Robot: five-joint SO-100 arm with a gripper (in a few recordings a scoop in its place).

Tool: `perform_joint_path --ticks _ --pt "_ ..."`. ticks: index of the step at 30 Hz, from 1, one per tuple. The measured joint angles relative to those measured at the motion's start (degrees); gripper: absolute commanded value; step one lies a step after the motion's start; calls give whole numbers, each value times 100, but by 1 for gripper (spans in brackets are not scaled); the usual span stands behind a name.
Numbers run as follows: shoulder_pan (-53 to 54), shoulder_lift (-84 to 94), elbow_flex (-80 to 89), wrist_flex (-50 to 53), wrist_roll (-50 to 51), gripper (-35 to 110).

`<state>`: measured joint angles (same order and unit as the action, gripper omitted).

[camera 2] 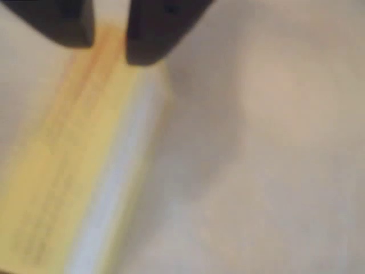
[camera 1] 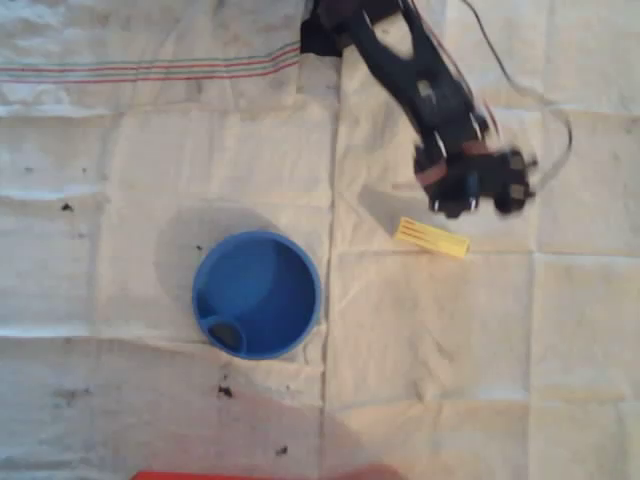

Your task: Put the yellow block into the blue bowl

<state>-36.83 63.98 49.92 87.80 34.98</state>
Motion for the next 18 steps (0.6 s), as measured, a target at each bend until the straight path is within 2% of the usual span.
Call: perform_joint_path --ticks 9,12,18 --pt "0 -879 -888 35 167 3" --pt "53 -949 -976 88 167 11" --pt "325 -1081 -1055 88 220 36"
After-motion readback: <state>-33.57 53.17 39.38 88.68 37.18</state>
